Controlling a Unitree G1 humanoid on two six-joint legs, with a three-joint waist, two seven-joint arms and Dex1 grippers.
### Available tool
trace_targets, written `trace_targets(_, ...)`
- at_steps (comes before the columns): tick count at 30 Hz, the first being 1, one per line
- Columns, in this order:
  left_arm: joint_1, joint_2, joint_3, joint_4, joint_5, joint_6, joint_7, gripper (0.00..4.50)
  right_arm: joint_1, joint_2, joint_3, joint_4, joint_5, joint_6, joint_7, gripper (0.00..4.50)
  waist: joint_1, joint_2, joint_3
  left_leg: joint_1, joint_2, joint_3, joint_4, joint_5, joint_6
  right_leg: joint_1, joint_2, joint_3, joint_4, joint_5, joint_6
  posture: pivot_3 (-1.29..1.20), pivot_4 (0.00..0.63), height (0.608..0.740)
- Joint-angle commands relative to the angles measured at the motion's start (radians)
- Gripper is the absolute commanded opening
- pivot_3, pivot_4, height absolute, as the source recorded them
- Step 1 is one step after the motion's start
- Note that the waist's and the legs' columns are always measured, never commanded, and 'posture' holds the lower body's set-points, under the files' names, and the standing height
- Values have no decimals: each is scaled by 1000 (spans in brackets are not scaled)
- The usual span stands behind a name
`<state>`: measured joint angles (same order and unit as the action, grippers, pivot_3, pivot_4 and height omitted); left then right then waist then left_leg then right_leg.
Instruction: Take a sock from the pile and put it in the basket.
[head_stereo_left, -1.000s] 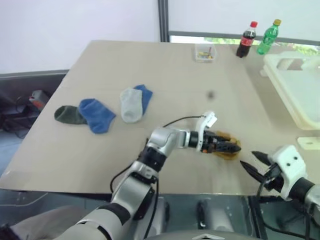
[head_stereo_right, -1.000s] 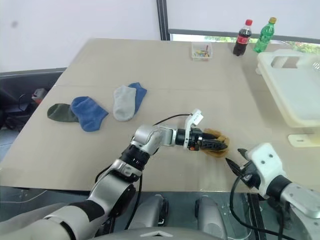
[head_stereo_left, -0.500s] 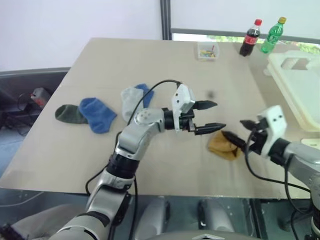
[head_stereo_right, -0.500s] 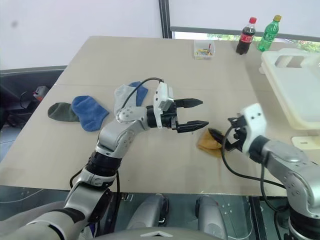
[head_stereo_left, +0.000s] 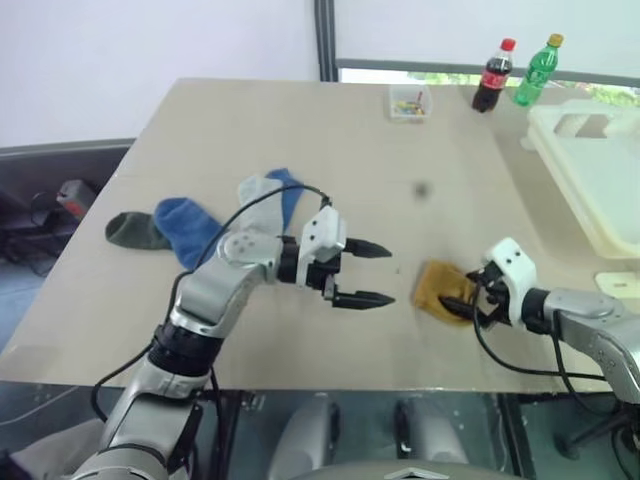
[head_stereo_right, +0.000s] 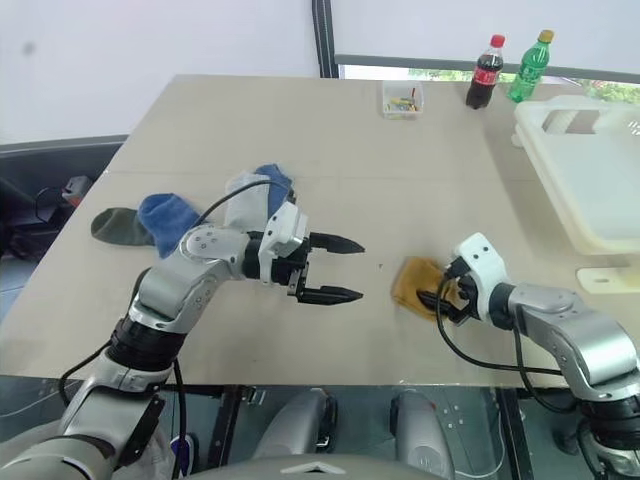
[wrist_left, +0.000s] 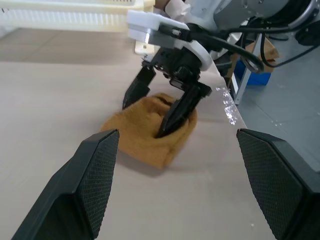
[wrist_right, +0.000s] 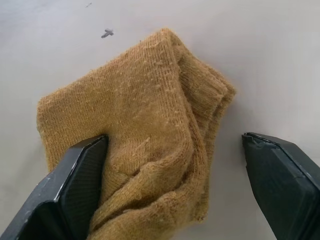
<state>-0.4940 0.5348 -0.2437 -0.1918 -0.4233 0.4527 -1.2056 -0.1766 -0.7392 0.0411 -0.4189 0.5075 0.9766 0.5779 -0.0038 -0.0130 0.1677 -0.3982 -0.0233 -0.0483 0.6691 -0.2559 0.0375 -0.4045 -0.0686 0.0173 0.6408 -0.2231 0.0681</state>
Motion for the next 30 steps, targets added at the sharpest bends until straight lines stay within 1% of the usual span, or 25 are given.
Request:
trace_targets(1, 24, 7, 8, -48, 10, -20, 27, 4026, -5, 20, 118, 72, -43, -18, 45, 4416, -10, -1, -1, 1, 1, 0, 0, 0, 0, 0, 0, 0, 0, 0, 0, 0, 150, 740)
trace_targets(4, 48, 5, 15, -59, 13, -19, 52, 4026, -19, 27, 181, 116, -94, -64, 71, 4416, -21, -4, -3, 3, 3, 1, 0, 0, 0, 1, 3, 2, 0, 0, 0, 0, 150, 740)
trace_targets(7, 70, 6, 22, -71, 15, -14, 79, 4026, -24, 44, 218, 152, -143, -120, 84, 4416, -30, -8, -5, 4, 5, 1, 0, 0, 0, 1, 5, 2, 0, 0, -1, 0, 150, 740)
trace_targets(11, 97, 7, 27, -82, 9, -9, 105, 4026, -5, 80, 205, 153, -169, -159, 77, 4416, -37, -9, -6, 8, 8, 2, 0, 0, 0, 4, 7, 3, 0, 1, -1, 0, 150, 740)
trace_targets(13, 103, -3, 32, -75, 7, -14, 120, 4026, 7, 94, 196, 141, -179, -170, 69, 4416, -37, -9, -6, 12, 9, 4, -2, 0, -1, 7, 8, 5, 0, 0, -2, 0, 150, 740)
trace_targets(14, 104, -8, 34, -70, 5, -16, 125, 4026, 14, 107, 185, 133, -177, -172, 61, 4416, -37, -9, -6, 15, 10, 5, -3, 0, -1, 9, 8, 5, 0, -2, -5, 0, 150, 740)
trace_targets(18, 95, -24, 37, -47, 0, -16, 136, 4026, 34, 158, 125, 86, -143, -174, 38, 4416, -37, -10, -7, 16, 10, 5, -3, 0, -1, 10, 8, 6, 0, -4, -3, 0, 150, 740)
trace_targets(19, 94, -24, 37, -44, 1, -18, 134, 4026, 37, 172, 111, 78, -143, -182, 29, 3901, -37, -9, -7, 16, 10, 6, -3, 0, -1, 9, 8, 7, 0, -4, -3, 0, 150, 740)
trace_targets(20, 93, -24, 37, -40, 3, -19, 133, 4026, 39, 184, 98, 71, -138, -187, 27, 3536, -37, -9, -7, 16, 10, 6, -3, 0, -1, 9, 8, 7, 0, -3, -4, 0, 150, 740)
trace_targets(21, 90, -25, 36, -34, 5, -23, 132, 4026, 42, 194, 87, 60, -131, -184, 24, 3340, -37, -9, -7, 16, 10, 7, -3, 0, -1, 9, 8, 7, 0, -2, -6, 0, 150, 740)
trace_targets(22, 88, -28, 37, -28, 7, -27, 133, 4026, 44, 203, 79, 52, -128, -185, 20, 2738, -37, -9, -6, 16, 10, 7, -3, 0, -1, 9, 8, 8, 0, -2, -6, 0, 150, 740)
trace_targets(24, 85, -33, 41, -18, 7, -31, 137, 4026, 46, 212, 73, 40, -127, -185, 20, 1878, -36, -9, -6, 15, 10, 8, -3, 0, -1, 9, 8, 8, 0, -2, -6, 0, 150, 740)
trace_targets(25, 84, -35, 43, -15, 6, -32, 139, 4026, 48, 214, 72, 36, -128, -185, 21, 1275, -35, -9, -6, 15, 10, 8, -3, 0, -1, 8, 7, 8, 0, -2, -6, 0, 150, 740)
trace_targets(27, 80, -36, 45, -7, 6, -33, 139, 4026, 49, 218, 74, 33, -131, -193, 22, 427, -34, -9, -6, 15, 9, 8, -3, 0, -1, 8, 7, 8, 0, -2, -6, 0, 150, 740)
trace_targets(28, 78, -38, 47, -2, 5, -32, 141, 4026, 52, 219, 75, 34, -132, -199, 25, 99, -33, -9, -6, 15, 9, 8, -3, 0, -1, 8, 7, 8, 0, -2, -6, 0, 150, 740)
trace_targets(30, 76, -41, 48, 4, 7, -34, 146, 4026, 58, 231, 64, 36, -128, -226, 26, 42, -32, -9, -6, 14, 9, 8, -3, 0, -1, 7, 7, 8, 0, -2, -6, 0, 150, 740)
